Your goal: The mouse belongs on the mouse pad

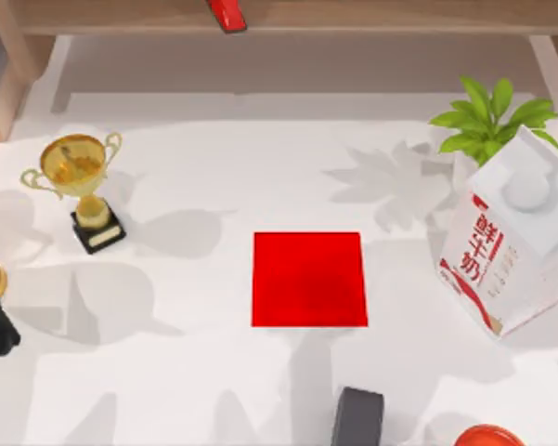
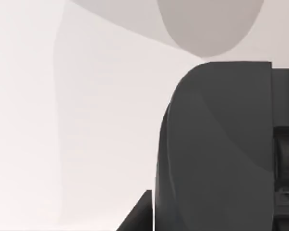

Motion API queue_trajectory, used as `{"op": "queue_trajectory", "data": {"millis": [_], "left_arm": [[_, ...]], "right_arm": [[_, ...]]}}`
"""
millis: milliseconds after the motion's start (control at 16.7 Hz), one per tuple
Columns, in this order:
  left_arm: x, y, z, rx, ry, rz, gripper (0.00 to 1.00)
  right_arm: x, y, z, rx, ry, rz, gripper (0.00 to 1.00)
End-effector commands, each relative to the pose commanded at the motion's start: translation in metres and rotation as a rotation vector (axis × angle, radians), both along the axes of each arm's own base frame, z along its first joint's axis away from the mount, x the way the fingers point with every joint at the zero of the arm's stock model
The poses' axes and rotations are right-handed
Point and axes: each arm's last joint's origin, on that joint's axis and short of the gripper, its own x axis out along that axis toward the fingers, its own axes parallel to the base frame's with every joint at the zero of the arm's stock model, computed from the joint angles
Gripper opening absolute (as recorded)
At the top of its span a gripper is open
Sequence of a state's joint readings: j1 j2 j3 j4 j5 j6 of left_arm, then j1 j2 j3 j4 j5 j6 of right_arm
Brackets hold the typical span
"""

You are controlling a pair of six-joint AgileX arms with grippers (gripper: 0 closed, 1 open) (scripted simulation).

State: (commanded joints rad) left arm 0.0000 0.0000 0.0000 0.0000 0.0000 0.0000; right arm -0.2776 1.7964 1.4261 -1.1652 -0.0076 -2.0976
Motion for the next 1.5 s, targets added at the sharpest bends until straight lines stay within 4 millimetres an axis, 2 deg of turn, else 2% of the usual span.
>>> {"op": "queue_trajectory", "data": {"millis": [240, 600, 720, 840, 960, 1080, 1320, 1500], "left_arm": [[0.000, 0.000, 0.000, 0.000, 0.000, 0.000, 1.00], [0.000, 0.000, 0.000, 0.000, 0.000, 0.000, 1.00], [0.000, 0.000, 0.000, 0.000, 0.000, 0.000, 1.00], [0.000, 0.000, 0.000, 0.000, 0.000, 0.000, 1.00], [0.000, 0.000, 0.000, 0.000, 0.000, 0.000, 1.00], [0.000, 0.000, 0.000, 0.000, 0.000, 0.000, 1.00], [0.000, 0.000, 0.000, 0.000, 0.000, 0.000, 1.00], [0.000, 0.000, 0.000, 0.000, 0.000, 0.000, 1.00]], "right_arm": [[0.014, 0.034, 0.043, 0.043, -0.120, -0.118, 0.00], [0.028, 0.119, 0.116, 0.231, -0.260, -0.496, 0.00], [0.031, 0.150, 0.130, 0.310, -0.254, -0.684, 0.00], [0.034, 0.183, 0.134, 0.374, -0.216, -0.888, 0.00], [0.039, 0.218, 0.127, 0.409, -0.155, -1.096, 0.00], [0.044, 0.254, 0.110, 0.404, -0.088, -1.292, 0.00], [0.046, 0.321, 0.055, 0.298, 0.002, -1.599, 0.00], [0.041, 0.361, 0.007, 0.176, 0.019, -1.743, 0.00]]}}
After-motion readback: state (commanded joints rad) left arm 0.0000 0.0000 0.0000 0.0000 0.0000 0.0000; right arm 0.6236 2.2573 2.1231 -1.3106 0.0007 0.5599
